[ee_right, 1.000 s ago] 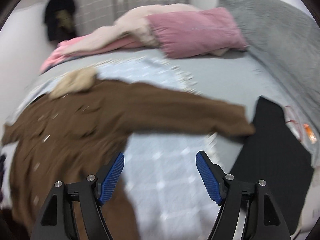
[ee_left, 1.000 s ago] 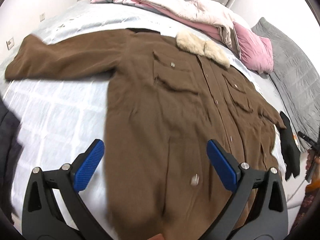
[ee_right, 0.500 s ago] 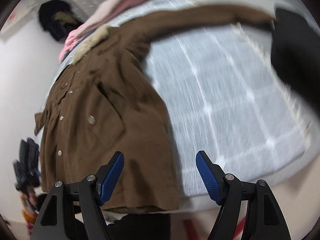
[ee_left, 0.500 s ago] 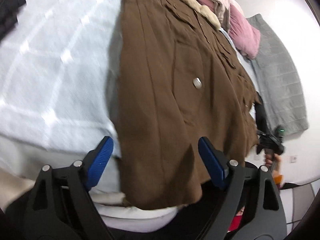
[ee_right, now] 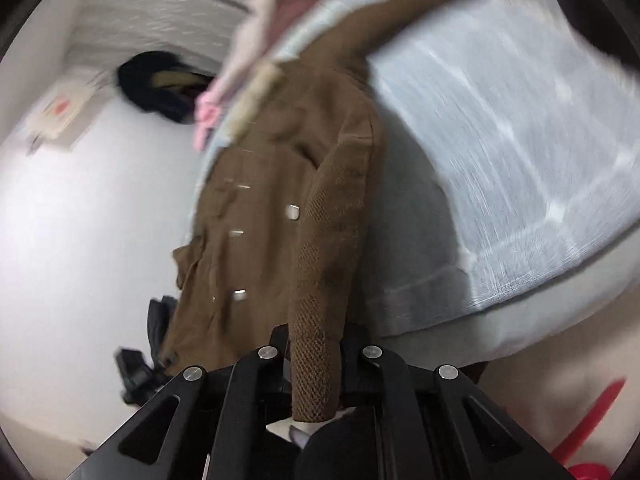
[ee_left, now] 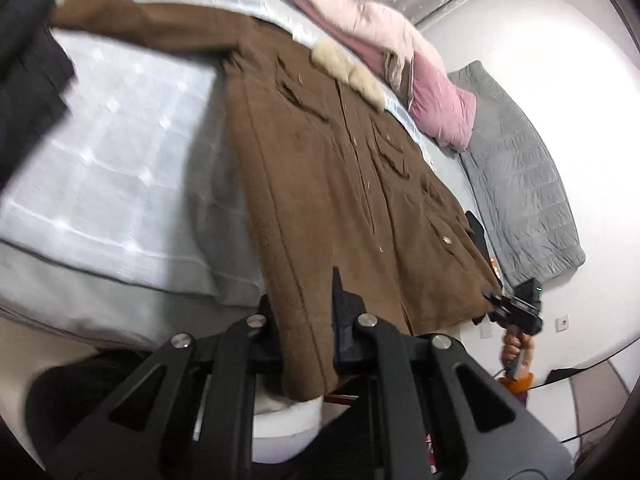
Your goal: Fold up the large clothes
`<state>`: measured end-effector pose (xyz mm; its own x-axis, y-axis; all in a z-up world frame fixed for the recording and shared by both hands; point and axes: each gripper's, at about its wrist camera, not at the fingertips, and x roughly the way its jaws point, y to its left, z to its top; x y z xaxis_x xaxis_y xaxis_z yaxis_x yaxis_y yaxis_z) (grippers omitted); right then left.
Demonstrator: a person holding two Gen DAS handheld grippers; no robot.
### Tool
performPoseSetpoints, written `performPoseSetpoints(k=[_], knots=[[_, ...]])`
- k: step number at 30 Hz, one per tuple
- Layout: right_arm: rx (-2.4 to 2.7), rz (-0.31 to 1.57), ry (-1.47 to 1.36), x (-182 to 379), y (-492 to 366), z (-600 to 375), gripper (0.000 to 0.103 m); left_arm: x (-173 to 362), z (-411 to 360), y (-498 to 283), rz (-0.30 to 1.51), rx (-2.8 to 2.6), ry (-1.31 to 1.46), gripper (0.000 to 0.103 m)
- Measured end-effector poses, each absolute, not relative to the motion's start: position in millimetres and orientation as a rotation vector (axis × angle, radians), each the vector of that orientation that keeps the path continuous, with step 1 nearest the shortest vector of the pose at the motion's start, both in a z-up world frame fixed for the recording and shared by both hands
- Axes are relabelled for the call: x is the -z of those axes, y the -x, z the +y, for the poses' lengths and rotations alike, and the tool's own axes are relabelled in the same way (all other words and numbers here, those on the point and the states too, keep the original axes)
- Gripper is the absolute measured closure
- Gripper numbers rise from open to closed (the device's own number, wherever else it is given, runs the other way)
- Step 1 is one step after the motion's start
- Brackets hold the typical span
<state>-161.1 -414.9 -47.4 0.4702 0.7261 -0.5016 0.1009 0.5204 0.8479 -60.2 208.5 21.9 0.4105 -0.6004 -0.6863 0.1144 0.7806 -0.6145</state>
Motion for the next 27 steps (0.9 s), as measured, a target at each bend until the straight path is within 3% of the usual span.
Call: performPoseSetpoints(k=[2,5,8,11,12,16,19,27], knots=[[-0.422,1.070,-0.848,38,171,-408,0.093,-10,210,60,1.133,0.401,0.416,0.088],[-0.309,1.257,-0.737,73,170,-395,0.092,40,200,55,1.306,0.323,0.240,0.086],[-0.202,1.463,-0.663,121,165,-379,0.080,68,194,53,1.397,0.258,0.163,0.077],[-0.145,1.446,-0.630,113,168,-386,0.063,38,193,55,1.295,0.242,0.106,0.052],[-0.118,1.427,-0.601,105,167,-389,0.057,29,193,54,1.257,0.229,0.085,0.039],[0.008,1.296,-0.472,59,149,-391,0.041,-8,184,44,1.036,0.182,-0.004,0.021],[0.023,1.192,-0.434,44,115,-375,0.031,-17,160,11,0.926,0.264,0.045,0.019],[-0.010,1.086,-0.452,47,-10,-290,0.030,44,108,-83,0.894,0.261,0.066,0.019]])
